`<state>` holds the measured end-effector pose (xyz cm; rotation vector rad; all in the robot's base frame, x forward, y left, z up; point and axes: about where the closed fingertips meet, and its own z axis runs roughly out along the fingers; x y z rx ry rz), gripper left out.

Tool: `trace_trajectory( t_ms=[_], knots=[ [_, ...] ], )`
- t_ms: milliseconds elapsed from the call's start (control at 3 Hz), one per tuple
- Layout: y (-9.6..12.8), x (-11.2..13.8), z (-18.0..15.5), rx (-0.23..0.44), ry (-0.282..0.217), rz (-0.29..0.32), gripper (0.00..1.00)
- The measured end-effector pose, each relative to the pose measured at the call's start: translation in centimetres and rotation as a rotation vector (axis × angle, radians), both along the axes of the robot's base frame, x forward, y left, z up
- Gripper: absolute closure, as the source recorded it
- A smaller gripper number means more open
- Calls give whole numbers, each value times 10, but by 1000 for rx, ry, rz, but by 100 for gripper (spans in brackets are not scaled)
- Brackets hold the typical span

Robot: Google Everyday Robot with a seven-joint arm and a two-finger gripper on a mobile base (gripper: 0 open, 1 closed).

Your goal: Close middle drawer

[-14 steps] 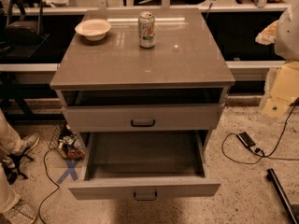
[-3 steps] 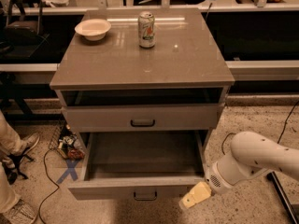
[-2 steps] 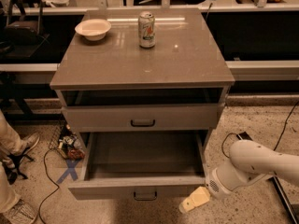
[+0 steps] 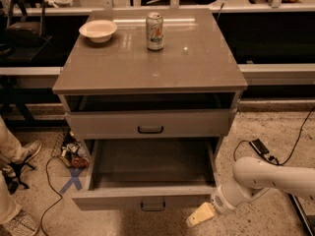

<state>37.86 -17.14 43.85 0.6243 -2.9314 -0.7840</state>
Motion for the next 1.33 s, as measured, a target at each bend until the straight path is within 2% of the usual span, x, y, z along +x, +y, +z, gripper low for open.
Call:
trace_trajectory(
  t_ms=[333,667,1000,1333],
  knots=[
    [-4,23,-21,-36,-12,-25,42],
    [-14,59,-27,-75,-77,-67,64],
    [-14,59,-27,-75,-77,-67,88],
    [-14,58,-28,-75,-75,-66,100]
  ],
)
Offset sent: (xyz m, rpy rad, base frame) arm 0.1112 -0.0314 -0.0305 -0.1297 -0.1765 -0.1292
